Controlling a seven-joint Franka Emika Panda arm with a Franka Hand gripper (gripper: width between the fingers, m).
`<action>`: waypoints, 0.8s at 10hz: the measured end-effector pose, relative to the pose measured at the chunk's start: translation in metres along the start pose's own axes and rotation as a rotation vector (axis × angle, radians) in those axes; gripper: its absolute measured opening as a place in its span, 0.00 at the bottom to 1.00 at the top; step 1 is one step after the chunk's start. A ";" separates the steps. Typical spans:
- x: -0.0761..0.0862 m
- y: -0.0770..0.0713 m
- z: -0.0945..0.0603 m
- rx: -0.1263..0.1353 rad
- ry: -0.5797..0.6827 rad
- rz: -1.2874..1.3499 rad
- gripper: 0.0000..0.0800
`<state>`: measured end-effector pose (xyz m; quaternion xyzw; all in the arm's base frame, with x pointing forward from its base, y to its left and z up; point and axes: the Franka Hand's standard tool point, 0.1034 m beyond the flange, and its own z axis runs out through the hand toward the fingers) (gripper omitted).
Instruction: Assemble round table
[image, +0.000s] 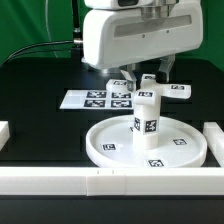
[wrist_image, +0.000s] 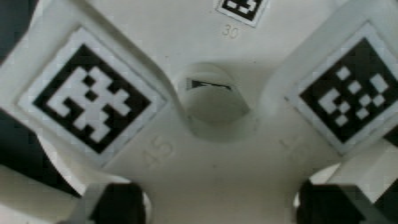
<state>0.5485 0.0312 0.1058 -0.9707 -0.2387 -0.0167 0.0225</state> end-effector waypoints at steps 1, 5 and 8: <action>0.000 -0.001 0.000 0.004 0.003 0.126 0.53; 0.003 -0.003 0.000 0.030 0.026 0.541 0.53; 0.005 -0.006 0.000 0.050 0.026 0.803 0.51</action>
Offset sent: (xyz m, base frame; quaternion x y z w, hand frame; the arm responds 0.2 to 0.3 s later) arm -0.0057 0.0055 -0.0044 0.0200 0.0089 0.1925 0.9811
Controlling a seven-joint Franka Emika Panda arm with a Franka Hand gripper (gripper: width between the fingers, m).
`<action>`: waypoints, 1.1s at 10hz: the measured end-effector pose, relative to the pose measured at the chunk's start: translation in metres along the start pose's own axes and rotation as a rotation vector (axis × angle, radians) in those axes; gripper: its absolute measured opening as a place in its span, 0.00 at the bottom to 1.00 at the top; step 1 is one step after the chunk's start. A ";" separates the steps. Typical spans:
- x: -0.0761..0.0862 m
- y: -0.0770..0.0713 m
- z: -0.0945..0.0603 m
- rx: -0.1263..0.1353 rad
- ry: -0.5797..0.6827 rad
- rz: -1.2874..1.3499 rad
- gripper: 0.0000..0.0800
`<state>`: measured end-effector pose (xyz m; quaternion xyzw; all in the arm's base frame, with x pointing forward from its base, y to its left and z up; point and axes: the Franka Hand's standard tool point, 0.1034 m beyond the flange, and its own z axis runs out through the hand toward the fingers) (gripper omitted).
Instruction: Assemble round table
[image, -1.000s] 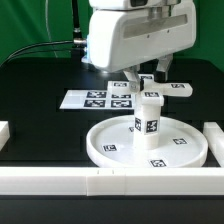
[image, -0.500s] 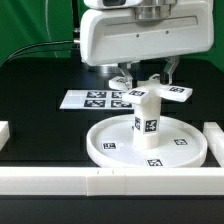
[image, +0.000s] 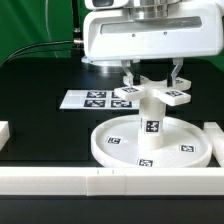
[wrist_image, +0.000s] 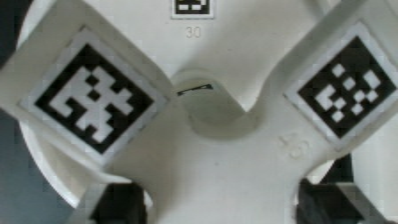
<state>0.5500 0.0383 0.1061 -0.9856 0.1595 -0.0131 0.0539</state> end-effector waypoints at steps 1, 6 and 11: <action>0.000 0.000 0.000 0.002 0.000 0.074 0.51; -0.002 0.000 0.000 0.032 0.000 0.540 0.50; -0.001 -0.001 0.000 0.083 0.004 0.956 0.50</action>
Offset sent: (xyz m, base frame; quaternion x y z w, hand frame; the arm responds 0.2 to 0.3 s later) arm 0.0000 0.0000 0.0000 0.0000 0.0000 0.1296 0.9916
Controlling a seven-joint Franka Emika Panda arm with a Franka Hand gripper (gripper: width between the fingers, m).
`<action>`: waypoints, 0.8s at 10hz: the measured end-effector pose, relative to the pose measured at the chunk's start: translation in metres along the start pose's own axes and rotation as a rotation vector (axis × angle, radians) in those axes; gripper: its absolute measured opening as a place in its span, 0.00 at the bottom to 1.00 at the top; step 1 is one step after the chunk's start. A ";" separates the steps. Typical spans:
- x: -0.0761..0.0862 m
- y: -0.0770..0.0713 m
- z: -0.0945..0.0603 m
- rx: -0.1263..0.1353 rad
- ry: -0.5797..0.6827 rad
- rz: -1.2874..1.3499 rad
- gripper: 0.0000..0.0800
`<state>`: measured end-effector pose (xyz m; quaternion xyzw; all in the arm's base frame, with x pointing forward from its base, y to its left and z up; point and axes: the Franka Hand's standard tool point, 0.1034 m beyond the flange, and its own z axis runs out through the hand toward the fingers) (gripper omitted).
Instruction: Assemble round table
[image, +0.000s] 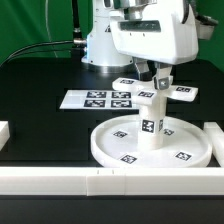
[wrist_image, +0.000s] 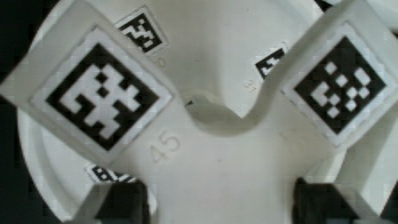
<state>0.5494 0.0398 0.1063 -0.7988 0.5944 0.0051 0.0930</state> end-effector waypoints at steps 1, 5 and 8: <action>0.000 -0.002 0.000 0.003 0.001 0.020 0.50; 0.000 -0.003 -0.001 0.013 -0.012 0.273 0.49; -0.004 -0.002 -0.001 0.060 -0.020 0.598 0.49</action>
Offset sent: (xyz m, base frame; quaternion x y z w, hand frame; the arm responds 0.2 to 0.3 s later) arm 0.0000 0.0000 0.0000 0.0000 0.0000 0.1938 0.9810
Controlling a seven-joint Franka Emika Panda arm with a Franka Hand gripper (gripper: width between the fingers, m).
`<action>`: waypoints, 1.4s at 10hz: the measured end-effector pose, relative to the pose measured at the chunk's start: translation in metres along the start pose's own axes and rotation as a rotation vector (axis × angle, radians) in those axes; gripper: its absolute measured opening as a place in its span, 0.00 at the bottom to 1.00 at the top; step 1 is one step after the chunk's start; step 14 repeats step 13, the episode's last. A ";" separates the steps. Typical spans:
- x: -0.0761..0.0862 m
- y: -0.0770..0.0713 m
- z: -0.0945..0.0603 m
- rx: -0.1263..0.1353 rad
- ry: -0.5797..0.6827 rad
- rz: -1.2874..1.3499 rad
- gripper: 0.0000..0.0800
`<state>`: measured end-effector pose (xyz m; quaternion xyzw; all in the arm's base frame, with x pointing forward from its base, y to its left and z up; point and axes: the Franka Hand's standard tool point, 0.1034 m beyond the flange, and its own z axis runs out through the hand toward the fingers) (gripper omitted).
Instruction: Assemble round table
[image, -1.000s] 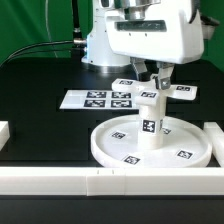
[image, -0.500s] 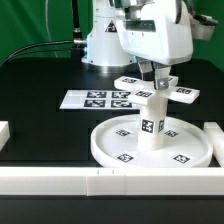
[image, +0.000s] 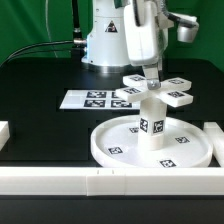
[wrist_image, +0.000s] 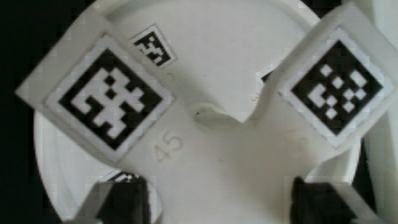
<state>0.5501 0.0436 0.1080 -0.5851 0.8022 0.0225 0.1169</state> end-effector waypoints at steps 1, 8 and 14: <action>-0.002 0.000 0.000 0.001 -0.007 0.070 0.48; -0.013 -0.004 -0.035 0.015 -0.068 0.075 0.81; -0.013 -0.001 -0.030 0.009 -0.063 0.056 0.81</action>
Offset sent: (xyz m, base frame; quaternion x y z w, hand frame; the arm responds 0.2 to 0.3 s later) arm 0.0000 0.0000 0.0000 0.0000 0.0000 0.0000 1.0000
